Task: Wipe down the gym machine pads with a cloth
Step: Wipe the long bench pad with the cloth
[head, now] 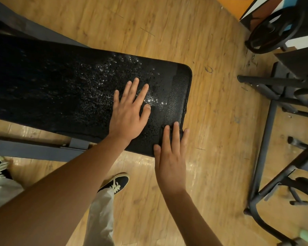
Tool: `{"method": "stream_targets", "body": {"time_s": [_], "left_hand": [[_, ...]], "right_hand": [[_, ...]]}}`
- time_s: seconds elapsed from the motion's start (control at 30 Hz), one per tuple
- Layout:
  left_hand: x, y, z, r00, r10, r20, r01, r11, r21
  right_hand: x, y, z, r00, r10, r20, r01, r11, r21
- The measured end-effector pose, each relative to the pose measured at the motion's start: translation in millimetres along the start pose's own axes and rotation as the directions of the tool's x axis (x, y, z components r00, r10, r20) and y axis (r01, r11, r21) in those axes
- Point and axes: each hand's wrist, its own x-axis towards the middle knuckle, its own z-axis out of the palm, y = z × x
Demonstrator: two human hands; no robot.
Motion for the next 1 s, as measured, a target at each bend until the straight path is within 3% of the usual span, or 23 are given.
{"method": "stream_targets", "body": {"time_s": [0.23,0.43,0.67,1.0], "left_hand": [[0,0,2,1.000,0.002,-0.017,-0.002,1.000,0.003],[0,0,3,1.000,-0.013,-0.010,0.013,1.000,0.015],[1,1,2,1.000,-0.026,0.004,0.026,1.000,0.011],[0,0,4,0.999,-0.031,-0.008,0.031,1.000,0.000]], "right_hand": [[26,5,-5,1.000,-0.021,-0.016,0.023,0.995,0.101],[138,11,-32,1.000,0.016,-0.017,-0.012,0.979,0.205],[242,9,-47,0.999,-0.008,0.040,0.008,1.000,0.018],[167,10,-33,0.997,-0.072,0.000,0.072,0.997,0.023]]}}
